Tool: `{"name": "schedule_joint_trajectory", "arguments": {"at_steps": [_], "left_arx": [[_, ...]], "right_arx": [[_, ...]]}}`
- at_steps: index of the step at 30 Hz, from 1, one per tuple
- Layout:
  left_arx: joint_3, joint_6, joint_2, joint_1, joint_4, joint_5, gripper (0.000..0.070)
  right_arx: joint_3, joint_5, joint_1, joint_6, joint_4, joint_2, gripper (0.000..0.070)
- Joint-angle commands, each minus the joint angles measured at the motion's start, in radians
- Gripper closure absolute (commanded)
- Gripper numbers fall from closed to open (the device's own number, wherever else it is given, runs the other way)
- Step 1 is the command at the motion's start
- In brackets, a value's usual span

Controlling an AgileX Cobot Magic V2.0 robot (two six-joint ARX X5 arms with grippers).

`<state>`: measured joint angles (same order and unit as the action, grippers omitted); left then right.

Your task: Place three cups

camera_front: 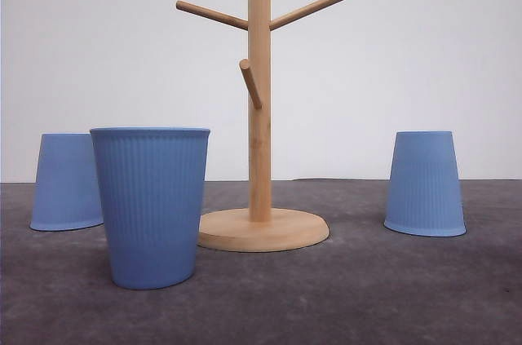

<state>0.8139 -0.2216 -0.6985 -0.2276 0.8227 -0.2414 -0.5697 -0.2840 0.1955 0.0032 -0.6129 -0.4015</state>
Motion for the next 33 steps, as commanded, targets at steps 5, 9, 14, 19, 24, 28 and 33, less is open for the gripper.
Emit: {"name": "schedule_joint_trajectory", "arguments": {"at_steps": [5,9,14,19,24,28,33], "left_arx": [[0.116,-0.036,-0.188,-0.002,-0.005,0.091,0.0208],[0.207,-0.015,-0.342,-0.001,-0.008,0.134,0.0133],[0.319,0.035,-0.525,0.000,-0.028,0.211,0.0131],[0.401,0.045,-0.683,0.021,-0.099,0.220,0.0130],[0.438,0.045,-0.817,0.049,-0.170,0.220,0.0130],[0.439,0.045,-0.905,0.073,-0.211,0.212,0.0130],[0.439,0.049,-0.978,0.084,-0.255,0.204,0.0131]], "right_arx": [[-0.016,0.004,0.003,-0.003,0.028,-0.002,0.0328],[-0.016,0.004,0.003,-0.003,0.039,-0.002,0.0328],[-0.016,0.004,0.003,-0.003,0.041,-0.002,0.0328],[-0.016,0.004,0.003,-0.003,0.045,-0.002,0.0327],[-0.016,0.004,0.003,-0.003,0.044,-0.002,0.0328],[-0.016,0.004,0.003,-0.003,0.044,-0.002,0.0328],[-0.016,0.004,0.003,-0.003,0.044,-0.002,0.0328]]}}
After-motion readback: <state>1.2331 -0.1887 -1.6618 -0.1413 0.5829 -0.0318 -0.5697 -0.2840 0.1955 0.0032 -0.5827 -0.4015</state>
